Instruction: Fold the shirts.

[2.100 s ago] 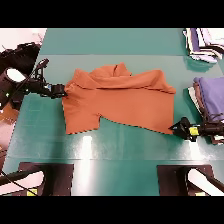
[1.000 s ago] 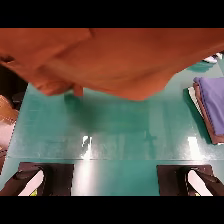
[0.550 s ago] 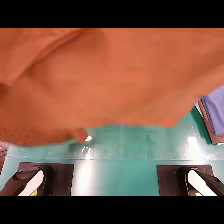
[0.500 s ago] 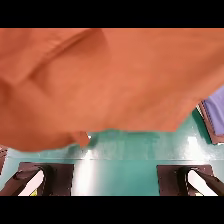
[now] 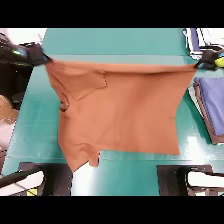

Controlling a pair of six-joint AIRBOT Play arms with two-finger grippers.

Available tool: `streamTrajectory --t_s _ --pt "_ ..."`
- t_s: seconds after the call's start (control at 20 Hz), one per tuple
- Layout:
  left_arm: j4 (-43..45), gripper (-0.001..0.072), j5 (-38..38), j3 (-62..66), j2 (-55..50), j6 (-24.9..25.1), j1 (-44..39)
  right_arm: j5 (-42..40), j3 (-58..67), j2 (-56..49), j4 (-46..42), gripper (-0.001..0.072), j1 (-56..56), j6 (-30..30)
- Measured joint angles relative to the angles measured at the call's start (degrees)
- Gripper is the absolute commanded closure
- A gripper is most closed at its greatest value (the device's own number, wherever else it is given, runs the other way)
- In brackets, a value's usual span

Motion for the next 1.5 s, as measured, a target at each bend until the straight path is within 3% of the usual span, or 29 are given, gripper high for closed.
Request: streamTrajectory --t_s 0.25,0.4,0.6,0.85,0.9,0.95,1.0,1.05,1.25,1.5 --pt "-0.5 0.0684 11.2 2.3 -14.1 1.9 -0.9 -8.1 -1.2 -10.1 1.0 0.0699 0.6 0.0" --pt "-0.5 0.0685 13.3 5.8 -17.7 2.1 -1.0 -12.2 -1.4 -11.7 2.3 0.0699 0.7 -0.1" --pt "3.8 0.0687 6.1 7.6 -19.1 1.4 -1.0 -13.2 -4.9 -10.1 2.3 0.0699 1.2 -1.6" --pt "7.6 0.0682 -0.3 0.4 -19.5 -0.9 -1.1 -15.8 -16.2 -6.1 1.2 0.0698 2.2 -2.3" --pt "7.9 0.0625 -0.8 -1.2 -19.5 -1.2 -1.1 -16.7 -18.4 -5.3 1.1 0.0693 2.3 -2.4" --pt "8.2 0.0324 -1.3 -2.7 -19.5 -1.5 -1.2 -17.3 -20.3 -4.6 1.4 0.0557 2.4 -2.4" --pt "8.9 0.0142 -2.0 -3.7 -19.5 -1.7 -1.2 -17.9 -21.9 -4.0 1.8 0.0301 2.4 -2.4" --pt "8.9 0.0228 -2.8 -4.5 -19.4 -2.2 -1.0 -18.3 -23.1 -3.3 2.6 0.0279 2.2 -2.5" --pt "11.0 0.0226 -6.3 -7.0 -15.5 -2.5 -1.1 -16.6 -25.7 0.7 5.9 0.0279 1.0 -2.5" --pt "15.9 0.0226 -10.6 -21.1 -0.7 -5.4 -1.1 -13.5 -31.1 10.9 7.0 0.0279 -2.1 -2.6"
